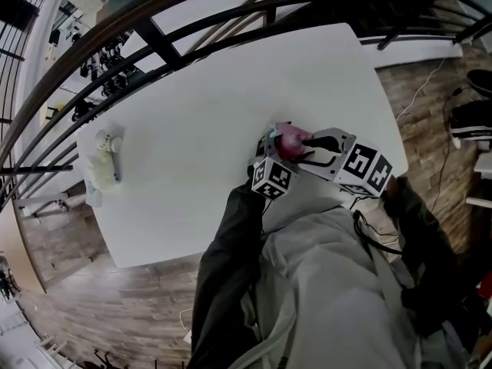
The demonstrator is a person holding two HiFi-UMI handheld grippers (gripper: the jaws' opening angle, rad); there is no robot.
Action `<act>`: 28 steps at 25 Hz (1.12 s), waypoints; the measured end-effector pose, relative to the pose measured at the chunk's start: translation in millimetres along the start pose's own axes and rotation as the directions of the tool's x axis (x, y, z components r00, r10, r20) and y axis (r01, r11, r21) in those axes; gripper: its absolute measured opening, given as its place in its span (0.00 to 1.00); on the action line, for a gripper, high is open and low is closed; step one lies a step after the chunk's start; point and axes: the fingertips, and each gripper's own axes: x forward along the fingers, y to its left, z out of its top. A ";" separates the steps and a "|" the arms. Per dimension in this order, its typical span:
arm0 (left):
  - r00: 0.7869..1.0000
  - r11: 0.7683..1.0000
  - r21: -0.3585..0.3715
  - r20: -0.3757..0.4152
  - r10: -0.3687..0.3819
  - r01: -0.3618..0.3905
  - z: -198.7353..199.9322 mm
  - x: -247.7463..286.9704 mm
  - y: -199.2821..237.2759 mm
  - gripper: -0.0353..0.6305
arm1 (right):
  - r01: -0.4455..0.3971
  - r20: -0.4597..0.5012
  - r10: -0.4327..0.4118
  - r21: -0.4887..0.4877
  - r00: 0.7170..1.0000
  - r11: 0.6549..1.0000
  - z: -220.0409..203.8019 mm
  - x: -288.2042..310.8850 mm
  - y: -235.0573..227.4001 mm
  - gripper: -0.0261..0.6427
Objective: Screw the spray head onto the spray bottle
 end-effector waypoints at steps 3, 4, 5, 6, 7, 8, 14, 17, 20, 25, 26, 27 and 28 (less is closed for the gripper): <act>1.000 1.000 -0.003 -0.011 -0.010 0.010 -6.1 0.9 -1.1 0.72 | -0.088 0.096 0.087 0.009 0.992 0.996 17.1 4.4 30.4 0.29; 1.000 1.000 -0.007 -0.009 -0.010 0.010 -5.8 0.5 -0.2 0.72 | -0.084 0.120 0.088 -0.034 0.989 0.996 23.2 3.4 33.5 0.29; 1.000 1.000 -0.009 -0.004 -0.008 0.008 -3.8 0.1 0.7 0.72 | -0.064 0.138 0.073 -0.074 0.988 0.995 26.7 -1.5 32.2 0.29; 1.000 1.000 -0.011 0.001 -0.006 0.006 -1.1 -0.2 0.7 0.72 | -0.030 0.155 0.045 -0.095 0.987 0.995 27.7 -10.4 27.1 0.29; 1.000 1.000 -0.012 0.003 -0.007 0.007 0.7 -0.2 0.0 0.72 | 0.015 0.175 0.001 -0.092 0.985 0.996 27.6 -21.6 18.4 0.29; 1.000 1.000 -0.011 0.003 -0.009 0.009 1.2 -0.1 -0.8 0.72 | 0.068 0.193 -0.052 -0.076 0.980 0.995 26.5 -32.0 6.6 0.29; 1.000 1.000 -0.013 -0.001 -0.004 0.004 0.3 1.1 1.0 0.72 | 0.111 0.108 -0.103 -0.069 0.989 0.992 8.2 -16.6 -23.6 0.29; 1.000 1.000 0.004 -0.012 -0.007 0.007 -0.1 2.4 -1.6 0.72 | 0.017 0.104 -0.011 -0.060 0.994 0.998 12.5 -5.9 3.0 0.29; 0.999 0.999 0.026 -0.033 -0.023 0.024 -6.1 4.0 -5.0 0.72 | -0.054 0.164 0.068 -0.091 0.984 0.994 27.7 3.1 22.1 0.29; 0.998 0.998 0.028 -0.010 -0.054 0.055 -0.5 3.6 -7.7 0.72 | -0.017 0.403 0.096 -0.195 0.910 0.981 63.2 -53.3 17.9 0.29; 0.998 0.998 0.031 -0.007 -0.062 0.062 0.2 3.5 -8.4 0.72 | 0.029 0.423 0.044 -0.163 0.905 0.986 63.8 -64.7 0.3 0.29; 0.998 0.997 0.035 -0.006 -0.070 0.070 0.2 3.5 -9.2 0.72 | 0.067 0.415 -0.001 -0.144 0.910 0.987 60.4 -71.1 -18.8 0.30; 0.997 0.996 0.041 -0.008 -0.078 0.079 -0.1 3.5 -10.4 0.72 | 0.092 0.390 -0.028 -0.147 0.920 0.985 54.9 -71.8 -36.3 0.37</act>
